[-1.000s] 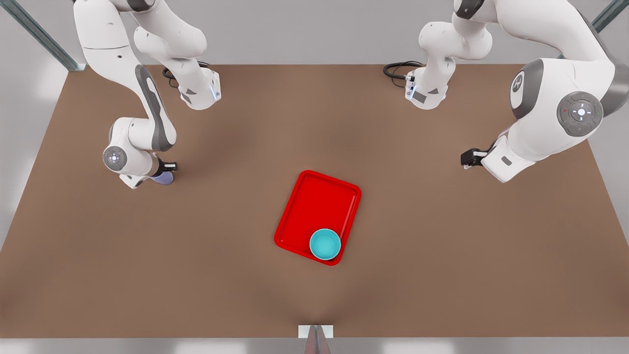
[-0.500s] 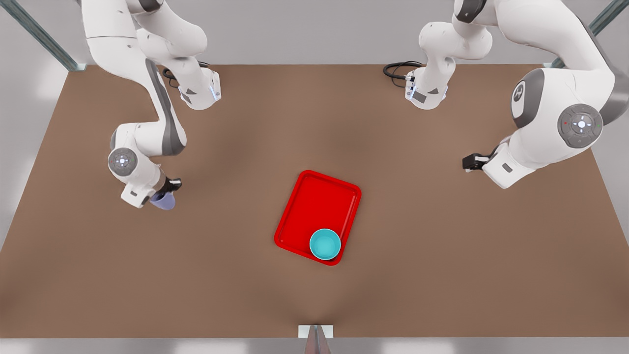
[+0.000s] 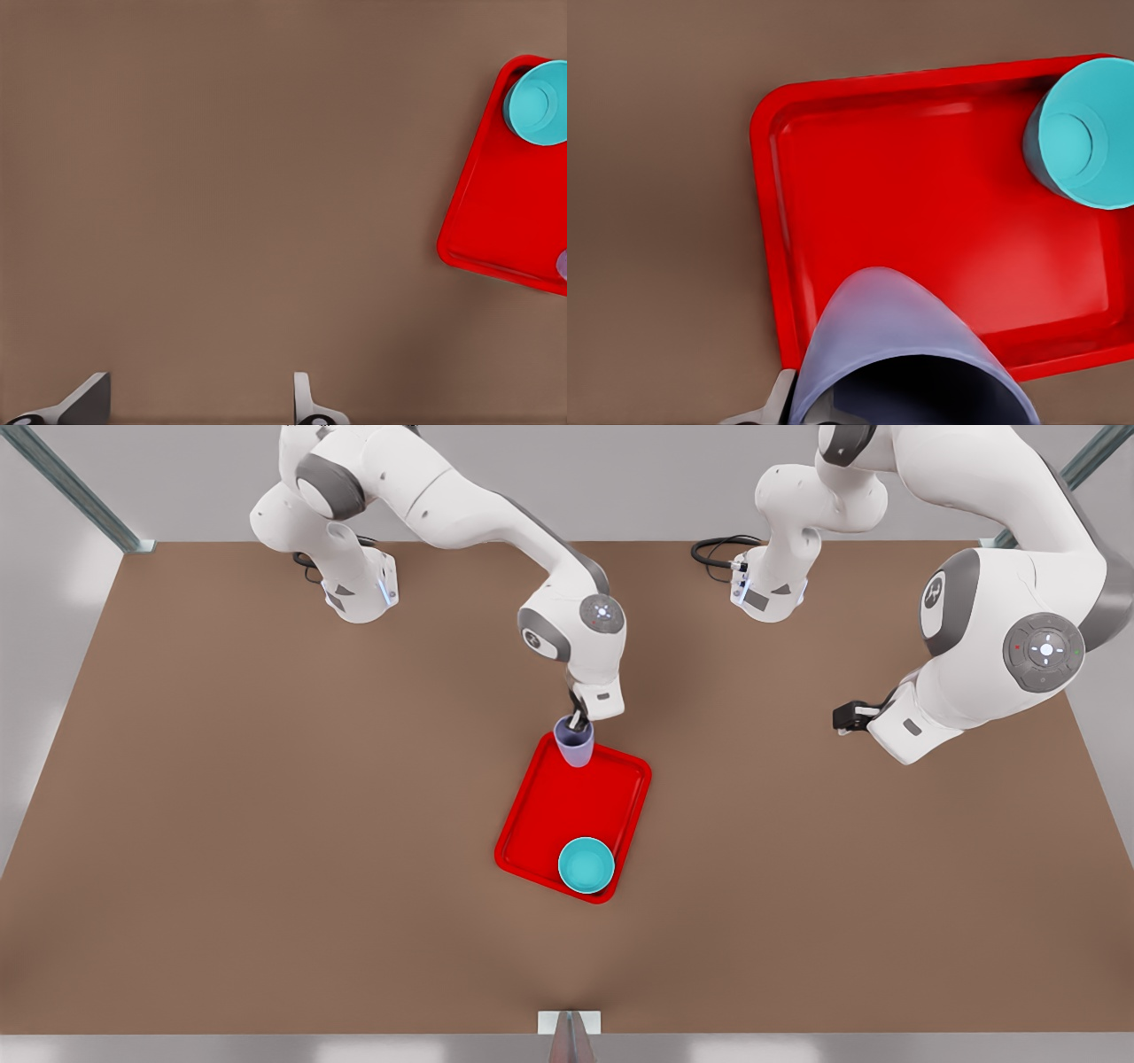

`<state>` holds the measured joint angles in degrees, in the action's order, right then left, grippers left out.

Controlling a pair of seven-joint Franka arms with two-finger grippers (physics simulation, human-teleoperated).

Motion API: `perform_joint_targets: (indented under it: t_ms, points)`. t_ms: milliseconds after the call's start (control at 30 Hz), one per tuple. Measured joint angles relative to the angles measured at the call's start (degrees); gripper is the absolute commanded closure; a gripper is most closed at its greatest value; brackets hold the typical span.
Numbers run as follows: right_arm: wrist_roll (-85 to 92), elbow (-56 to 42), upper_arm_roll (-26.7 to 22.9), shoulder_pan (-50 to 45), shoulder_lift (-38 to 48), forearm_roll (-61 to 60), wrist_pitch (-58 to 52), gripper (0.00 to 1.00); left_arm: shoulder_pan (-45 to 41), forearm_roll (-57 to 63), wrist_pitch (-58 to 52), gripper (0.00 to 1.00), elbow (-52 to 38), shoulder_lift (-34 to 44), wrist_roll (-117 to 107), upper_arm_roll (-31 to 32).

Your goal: Place the bowl on the tray with the left arm and the cup on the tray with the right arm

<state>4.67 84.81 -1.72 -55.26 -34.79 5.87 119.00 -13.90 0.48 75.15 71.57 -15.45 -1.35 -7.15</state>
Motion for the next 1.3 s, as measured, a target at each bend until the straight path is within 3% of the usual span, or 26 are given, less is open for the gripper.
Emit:
perform_joint_targets:
  t_ms: [367, 400, 433, 467, 733, 900, 1033, 1167, 1300]
  points:
    - [-3.99, -4.52, -0.95, 3.02, -6.69, 0.12, 2.34, 0.79, 0.1, 0.01, -0.21, 0.0, 0.09, 0.0, 0.25, -0.04]
    - [-4.29, -4.92, -0.95, 3.0, -7.26, 0.22, 2.48, 0.59, 0.1, 0.02, -0.23, 0.0, 0.09, 0.0, 0.26, -0.04]
    - [-4.66, -5.16, -0.95, 2.98, -7.71, 0.43, 2.6, 0.23, 0.1, 0.02, -0.24, 0.0, 0.09, 0.0, 0.28, -0.04]
    - [-5.2, -5.24, -0.93, 2.97, -8.0, 0.92, 2.87, 0.0, 0.1, 0.02, -0.25, 0.0, 0.09, 0.0, 0.29, -0.04]
    - [-9.01, -7.2, -0.8, 3.1, -7.54, 1.53, 3.54, 0.0, 0.04, 0.02, -0.31, 0.0, 0.09, 0.0, 0.36, -0.04]
    - [-7.12, -7.74, -0.87, 14.31, 7.0, -4.35, -9.65, 0.0, 0.01, 0.02, -0.34, 0.0, 0.09, 0.0, 0.39, -0.04]
    - [-4.94, -7.3, -13.76, 30.88, 14.49, -4.4, -24.99, 0.0, 0.02, 0.02, -0.37, 0.0, 0.09, 0.0, 0.4, -0.03]
    - [-2.88, -5.25, -15.43, 38.62, 26.48, -2.22, -33.37, 0.0, 0.01, 0.01, -0.39, 0.0, 0.09, 0.0, 0.42, -0.04]
    - [-1.22, -5.0, -14.42, 40.27, 29.4, -1.46, -38.07, 0.0, -0.01, 0.01, -0.4, 0.0, 0.09, 0.0, 0.44, -0.04]
